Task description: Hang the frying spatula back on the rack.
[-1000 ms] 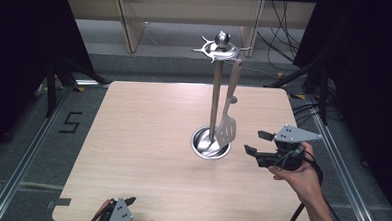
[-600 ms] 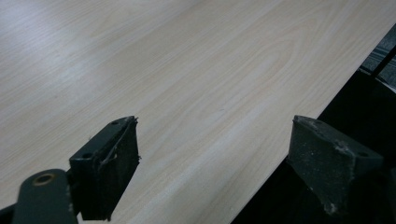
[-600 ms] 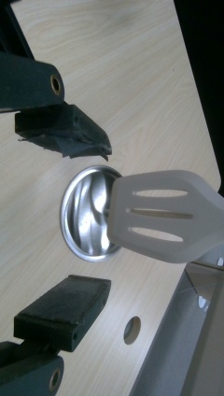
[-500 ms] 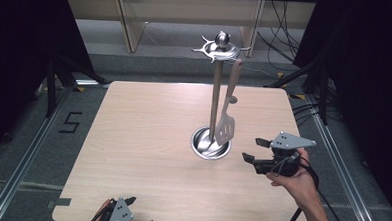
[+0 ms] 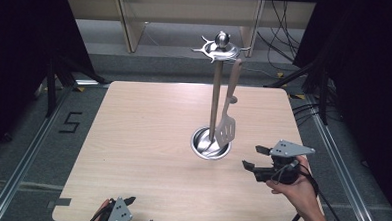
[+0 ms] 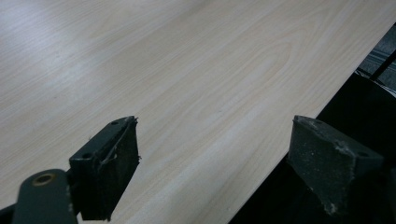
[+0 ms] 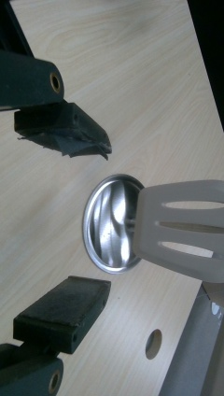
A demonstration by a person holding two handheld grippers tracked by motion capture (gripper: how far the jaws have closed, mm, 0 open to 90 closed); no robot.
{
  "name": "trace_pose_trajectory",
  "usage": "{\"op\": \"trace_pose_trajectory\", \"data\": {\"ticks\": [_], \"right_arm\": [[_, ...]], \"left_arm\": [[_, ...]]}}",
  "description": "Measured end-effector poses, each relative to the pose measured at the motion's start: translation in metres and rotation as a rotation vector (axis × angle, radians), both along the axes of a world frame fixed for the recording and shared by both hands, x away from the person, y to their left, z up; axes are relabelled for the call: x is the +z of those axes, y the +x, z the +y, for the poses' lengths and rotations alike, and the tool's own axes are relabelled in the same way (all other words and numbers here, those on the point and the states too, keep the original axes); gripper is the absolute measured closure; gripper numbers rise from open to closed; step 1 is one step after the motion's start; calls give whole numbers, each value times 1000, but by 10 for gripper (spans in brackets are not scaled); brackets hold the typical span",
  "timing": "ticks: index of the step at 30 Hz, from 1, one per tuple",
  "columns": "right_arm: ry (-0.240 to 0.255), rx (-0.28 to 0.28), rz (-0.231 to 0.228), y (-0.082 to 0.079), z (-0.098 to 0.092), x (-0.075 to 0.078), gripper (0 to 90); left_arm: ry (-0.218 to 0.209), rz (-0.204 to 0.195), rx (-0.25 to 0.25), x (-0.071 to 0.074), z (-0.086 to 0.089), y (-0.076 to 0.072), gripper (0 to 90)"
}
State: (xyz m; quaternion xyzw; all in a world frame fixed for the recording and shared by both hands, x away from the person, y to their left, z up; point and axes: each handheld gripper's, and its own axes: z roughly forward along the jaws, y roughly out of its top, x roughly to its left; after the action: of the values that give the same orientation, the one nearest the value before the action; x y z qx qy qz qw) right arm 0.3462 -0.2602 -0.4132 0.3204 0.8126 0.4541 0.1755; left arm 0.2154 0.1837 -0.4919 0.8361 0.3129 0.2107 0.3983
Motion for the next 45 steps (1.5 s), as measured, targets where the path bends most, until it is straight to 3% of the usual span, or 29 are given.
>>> {"op": "trace_pose_trajectory", "data": {"ticks": [2, 5, 6, 8, 10, 11, 12, 13, 14, 15, 16, 17, 18, 19, 20, 21, 22, 25, 27, 28, 29, 31, 32, 34, 39, 40, 42, 43, 45], "right_arm": [[1, 2, 9, -2, 0, -2, 294], [5, 0, 19, -2, 0, -6, 294], [8, -3, 38, -3, 0, -8, 289], [1, 1, 32, -3, 0, -10, 288], [-4, 8, 19, -5, 2, -13, 285], [-2, 9, 43, -7, 2, -13, 282], [-2, 11, 20, -7, 2, -15, 279], [7, 5, 56, -9, 1, -16, 276], [7, 5, 56, -9, 1, -16, 276], [7, 4, 29, -8, 0, -17, 276], [8, 0, 44, -10, 0, -18, 275], [11, -6, 61, -11, -1, -19, 273], [-1, 6, 22, -9, -4, -20, 271], [12, -5, 48, -11, -3, -20, 271], [16, -10, 44, -11, -4, -21, 270], [18, -13, 55, -13, -4, -22, 269], [10, -9, 37, -12, -5, -24, 269], [18, -12, 66, -16, -3, -26, 266], [11, -1, 32, -16, -3, -28, 265], [21, -12, 66, -19, -2, -29, 264], [12, 0, 55, -18, -3, -30, 264], [10, 3, 39, -18, -2, -31, 262], [13, -1, 58, -20, -1, -32, 262], [9, 19, 49, -19, -1, -33, 260], [14, 10, 52, -24, -2, -34, 242], [30, 0, 72, -26, 0, -36, 225], [20, 5, 43, -26, -1, -38, 219], [22, 9, 58, -28, 0, -39, 217], [16, 19, 44, -29, -1, -42, 211]], "left_arm": [[-9, 17, -3, 1, 0, 0, 155], [0, -5, -9, 2, 1, 0, 154], [-21, -5, -2, 1, 0, -1, 154], [0, -9, -17, 3, 1, -2, 154], [-11, -16, -17, 2, 0, -1, 154], [-32, 0, -1, 0, -2, -3, 154], [-39, 4, 4, 0, -3, -4, 153], [-52, 4, 7, -1, -3, -4, 153], [-30, 9, 0, 2, -1, -3, 153], [-39, 1, 1, 1, -1, -3, 153], [-59, 0, 8, 0, -2, -3, 153], [-42, 5, 6, 1, -1, -3, 153], [-18, -7, -3, 1, 0, -2, 153], [-27, -4, 0, 1, -1, -2, 153], [-12, -11, -17, 2, 0, -1, 153], [-26, -5, -7, 1, -1, -2, 153], [-45, 3, 7, 0, -3, -3, 153], [-23, -3, -5, 1, -2, -3, 153], [-25, -3, -4, 0, -2, -3, 153], [-37, 15, 2, 0, -2, -4, 153], [-39, 22, 4, 0, -2, -4, 153], [-5, -10, -11, 1, 0, -2, 153], [-13, -5, -6, 1, 0, -3, 153], [-8, 12, -8, 1, 0, -3, 153], [-7, 8, -10, 1, 0, -3, 152], [8, -10, -18, 1, 1, -2, 152], [8, -8, -18, 1, 1, -2, 153], [7, -8, -17, 1, 1, -2, 152], [7, -13, -16, 1, 0, -2, 153]]}}
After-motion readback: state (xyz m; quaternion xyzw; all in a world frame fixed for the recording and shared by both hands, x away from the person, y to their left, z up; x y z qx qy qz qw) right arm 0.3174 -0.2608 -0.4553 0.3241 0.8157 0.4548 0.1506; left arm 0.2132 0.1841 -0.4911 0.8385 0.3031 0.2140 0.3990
